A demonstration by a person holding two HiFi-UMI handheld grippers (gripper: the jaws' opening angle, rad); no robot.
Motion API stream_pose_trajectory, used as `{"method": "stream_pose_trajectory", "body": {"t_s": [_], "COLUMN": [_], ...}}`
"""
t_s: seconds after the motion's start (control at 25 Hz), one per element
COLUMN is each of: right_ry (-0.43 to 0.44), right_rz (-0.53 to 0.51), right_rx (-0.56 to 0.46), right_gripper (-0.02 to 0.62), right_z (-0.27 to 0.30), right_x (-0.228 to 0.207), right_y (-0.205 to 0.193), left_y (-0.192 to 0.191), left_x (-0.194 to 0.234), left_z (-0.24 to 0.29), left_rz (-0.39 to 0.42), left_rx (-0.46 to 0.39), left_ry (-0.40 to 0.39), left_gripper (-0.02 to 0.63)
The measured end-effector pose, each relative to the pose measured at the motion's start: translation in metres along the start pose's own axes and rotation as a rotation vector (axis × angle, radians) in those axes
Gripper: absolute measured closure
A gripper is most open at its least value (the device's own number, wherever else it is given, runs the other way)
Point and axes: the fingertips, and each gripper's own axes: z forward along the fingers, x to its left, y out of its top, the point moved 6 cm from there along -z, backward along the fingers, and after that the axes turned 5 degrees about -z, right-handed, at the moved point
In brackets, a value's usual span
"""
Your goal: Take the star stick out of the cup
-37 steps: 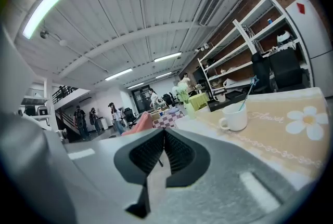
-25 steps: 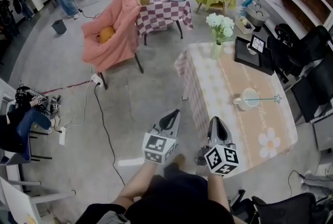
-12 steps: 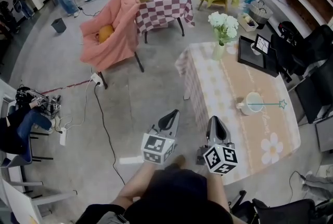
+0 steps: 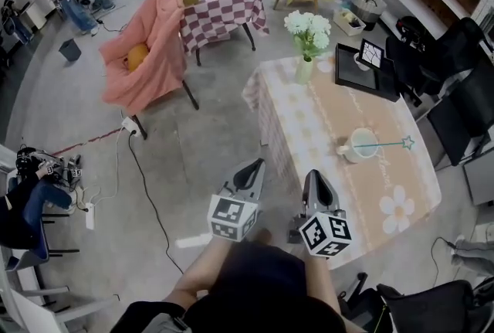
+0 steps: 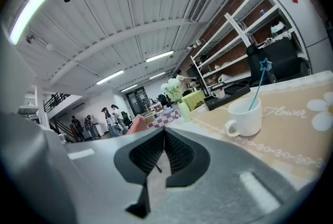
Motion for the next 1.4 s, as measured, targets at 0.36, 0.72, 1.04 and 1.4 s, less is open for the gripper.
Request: {"method": "stream_pose_trajectory", "body": {"t_s": [0.36, 0.72, 1.04, 1.4], "right_ry": [-0.072, -0.173, -0.273, -0.404], "right_rz": [0.023, 0.038, 0.065, 0.079], "right_rx": [-0.054, -0.086, -0.108, -0.160], "right_gripper": [0.594, 0.594, 0.594, 0.594], "right_z": [-0.023, -0.031, -0.027, -0.004], "right_x": [-0.014, -0.037, -0.060, -0.092], "right_y": [0.005, 0.011, 0.022, 0.050], "left_y": [0.002, 0.001, 0.012, 0.022], "left_x": [-0.027, -0.046, -0.058, -0.062], "left_z": [0.013, 0.038, 0.072, 0.123], "left_rz": [0.035, 0.047, 0.066, 0.095], "left_rx": [0.016, 0.046, 0.069, 0.120], "left_ry": [-0.102, -0.202, -0.294, -0.418], "left_gripper": [0.594, 0.594, 0.594, 0.594]}}
